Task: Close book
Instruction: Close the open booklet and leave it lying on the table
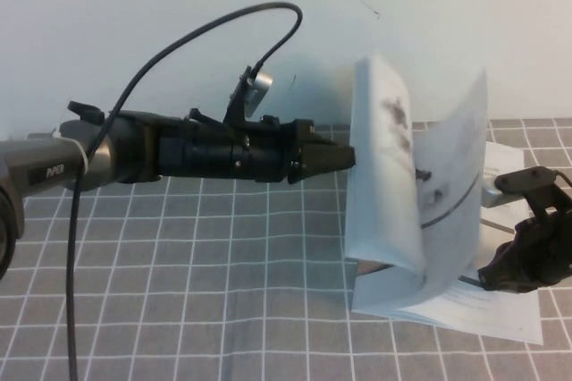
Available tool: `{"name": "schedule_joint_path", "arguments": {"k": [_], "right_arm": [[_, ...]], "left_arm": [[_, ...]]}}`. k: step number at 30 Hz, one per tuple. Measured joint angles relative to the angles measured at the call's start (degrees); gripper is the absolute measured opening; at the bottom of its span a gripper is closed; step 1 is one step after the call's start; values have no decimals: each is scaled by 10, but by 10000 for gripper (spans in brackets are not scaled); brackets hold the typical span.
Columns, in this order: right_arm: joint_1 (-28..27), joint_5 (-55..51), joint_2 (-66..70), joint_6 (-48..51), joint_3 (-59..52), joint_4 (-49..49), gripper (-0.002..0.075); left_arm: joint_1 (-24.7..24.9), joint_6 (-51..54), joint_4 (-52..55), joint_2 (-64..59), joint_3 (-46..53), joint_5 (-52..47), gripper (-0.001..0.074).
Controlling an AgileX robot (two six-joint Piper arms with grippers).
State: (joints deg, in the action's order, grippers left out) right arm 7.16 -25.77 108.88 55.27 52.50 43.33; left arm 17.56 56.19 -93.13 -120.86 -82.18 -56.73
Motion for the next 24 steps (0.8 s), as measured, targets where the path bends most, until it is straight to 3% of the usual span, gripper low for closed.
{"name": "schedule_joint_path", "arguments": {"k": [11, 21, 24], "right_arm": [[0, -13, -28, -40, -5, -17, -3], [1, -116, -209, -260, 38, -272, -3], [1, -147, -260, -292, 77, -305, -3]], "left_arm": [[0, 33, -31, 0, -23, -95, -4], [0, 29, -30, 36, -83, -98, -4], [0, 29, -30, 54, -98, -102, -4]]}}
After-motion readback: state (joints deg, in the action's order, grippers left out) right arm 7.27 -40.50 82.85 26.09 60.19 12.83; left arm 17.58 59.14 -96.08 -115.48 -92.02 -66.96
